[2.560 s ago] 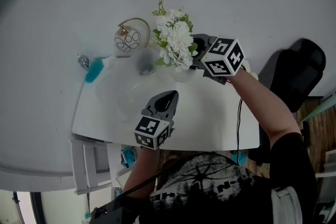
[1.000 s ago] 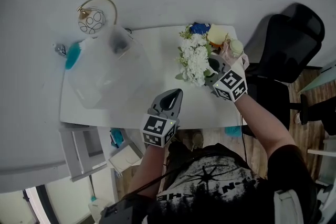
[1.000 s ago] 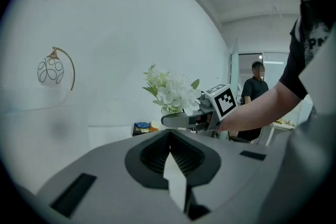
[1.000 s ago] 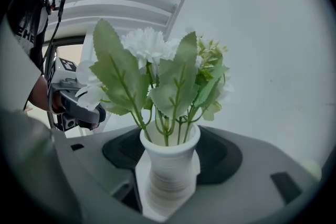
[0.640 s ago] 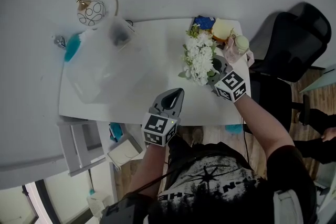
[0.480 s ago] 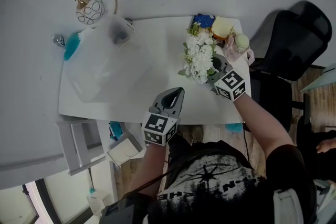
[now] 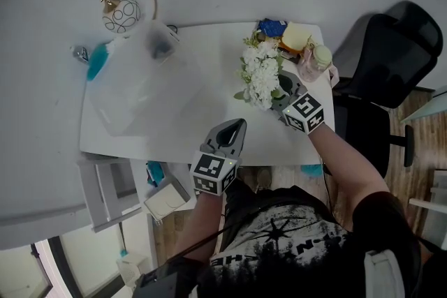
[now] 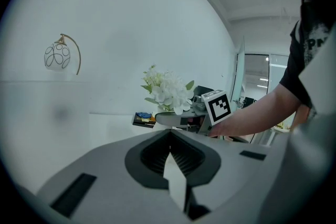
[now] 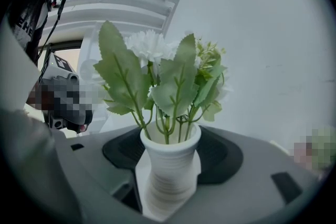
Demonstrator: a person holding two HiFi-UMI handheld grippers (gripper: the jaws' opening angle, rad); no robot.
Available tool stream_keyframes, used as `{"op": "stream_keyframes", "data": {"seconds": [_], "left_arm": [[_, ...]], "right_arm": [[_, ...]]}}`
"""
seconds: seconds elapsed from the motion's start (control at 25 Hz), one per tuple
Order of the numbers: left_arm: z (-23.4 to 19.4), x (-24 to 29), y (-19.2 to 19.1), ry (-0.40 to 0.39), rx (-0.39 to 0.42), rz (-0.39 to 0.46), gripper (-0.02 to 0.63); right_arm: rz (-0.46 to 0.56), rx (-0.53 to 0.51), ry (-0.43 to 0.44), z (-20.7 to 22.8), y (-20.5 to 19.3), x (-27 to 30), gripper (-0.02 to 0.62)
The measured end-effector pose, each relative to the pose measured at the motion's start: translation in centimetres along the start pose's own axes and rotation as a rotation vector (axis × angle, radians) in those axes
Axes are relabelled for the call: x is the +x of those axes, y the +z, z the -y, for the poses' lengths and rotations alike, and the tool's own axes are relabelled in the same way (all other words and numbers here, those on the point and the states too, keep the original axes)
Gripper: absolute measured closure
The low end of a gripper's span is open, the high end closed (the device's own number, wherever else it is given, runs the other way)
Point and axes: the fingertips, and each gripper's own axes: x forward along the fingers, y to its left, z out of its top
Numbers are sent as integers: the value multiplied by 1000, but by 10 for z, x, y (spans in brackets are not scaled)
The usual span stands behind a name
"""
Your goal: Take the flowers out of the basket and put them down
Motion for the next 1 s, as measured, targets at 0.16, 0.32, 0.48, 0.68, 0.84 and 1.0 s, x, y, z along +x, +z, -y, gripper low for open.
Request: {"op": "stream_keyframes", "data": {"seconds": [0.16, 0.32, 0.48, 0.68, 0.84, 1.0], "left_arm": [[4, 0, -2, -5, -7, -2, 595], [6, 0, -2, -6, -5, -5, 595], [10, 3, -2, -10, -4, -5, 595], [15, 5, -2, -19, 4, -8, 595], [20, 6, 2, -26, 14, -6, 595], [28, 8, 10, -35, 31, 3, 595]], "right_arm": [[-10, 7, 10, -2, -1, 1, 304], [-29, 17, -15, 1, -6, 2, 277], [-55, 41, -7, 2, -12, -2, 261], [-56, 58, -26, 3, -15, -12, 262], [-47, 56, -44, 4, -13, -26, 262], [-36, 69, -39, 0, -7, -44, 262]]}}
